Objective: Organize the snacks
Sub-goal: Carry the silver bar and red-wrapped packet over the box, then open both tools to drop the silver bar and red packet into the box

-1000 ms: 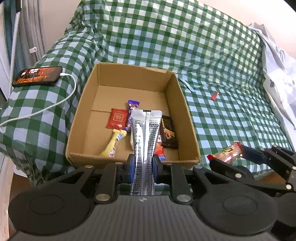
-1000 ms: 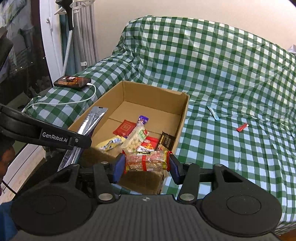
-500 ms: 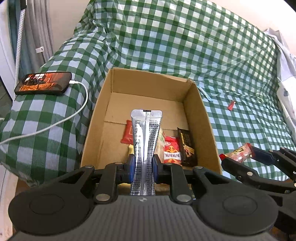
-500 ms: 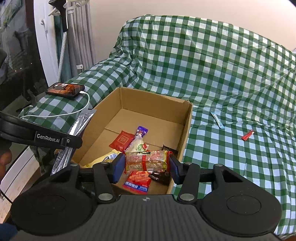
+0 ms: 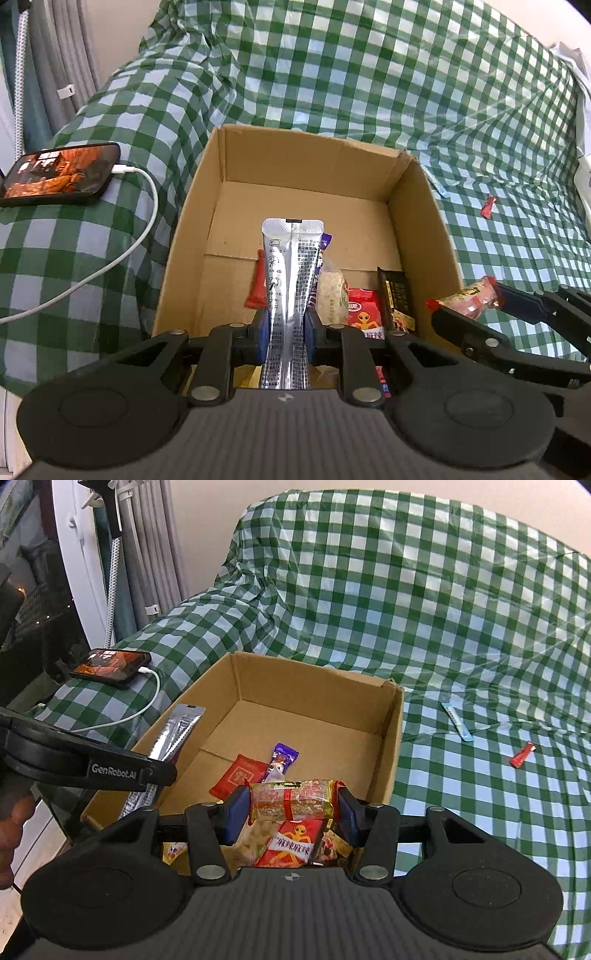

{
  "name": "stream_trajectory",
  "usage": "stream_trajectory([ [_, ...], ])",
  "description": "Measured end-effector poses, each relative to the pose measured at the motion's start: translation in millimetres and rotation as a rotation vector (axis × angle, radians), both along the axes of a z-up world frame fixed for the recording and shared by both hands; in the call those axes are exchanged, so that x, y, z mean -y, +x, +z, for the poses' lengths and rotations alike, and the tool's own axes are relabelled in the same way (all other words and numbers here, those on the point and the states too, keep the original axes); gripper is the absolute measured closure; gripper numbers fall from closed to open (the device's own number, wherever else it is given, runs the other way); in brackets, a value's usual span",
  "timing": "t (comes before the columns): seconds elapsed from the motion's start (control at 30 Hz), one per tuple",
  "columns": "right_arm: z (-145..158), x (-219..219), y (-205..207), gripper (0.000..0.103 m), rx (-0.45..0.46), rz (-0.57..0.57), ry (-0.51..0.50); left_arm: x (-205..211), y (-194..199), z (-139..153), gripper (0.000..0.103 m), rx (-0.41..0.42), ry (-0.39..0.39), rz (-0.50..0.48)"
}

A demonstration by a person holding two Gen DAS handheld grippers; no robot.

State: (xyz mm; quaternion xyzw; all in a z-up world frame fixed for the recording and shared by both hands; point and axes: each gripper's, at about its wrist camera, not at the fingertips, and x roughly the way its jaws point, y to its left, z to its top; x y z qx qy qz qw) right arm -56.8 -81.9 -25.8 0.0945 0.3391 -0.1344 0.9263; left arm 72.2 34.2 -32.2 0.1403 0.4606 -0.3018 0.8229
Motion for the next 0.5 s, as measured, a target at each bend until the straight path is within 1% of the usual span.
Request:
stream_trajectory([
  [0.23, -16.4, 7.3, 19.6, 0.050, -0.024, 0.008, 0.028, 12.1, 16.7, -17.0, 0.081, -0.017, 0.032, 0.005],
  [0.5, -31.2, 12.1, 31.1, 0.050, -0.056, 0.008, 0.044, 19.8, 26.0, -34.3, 0.081, -0.041, 0.059, 0.011],
])
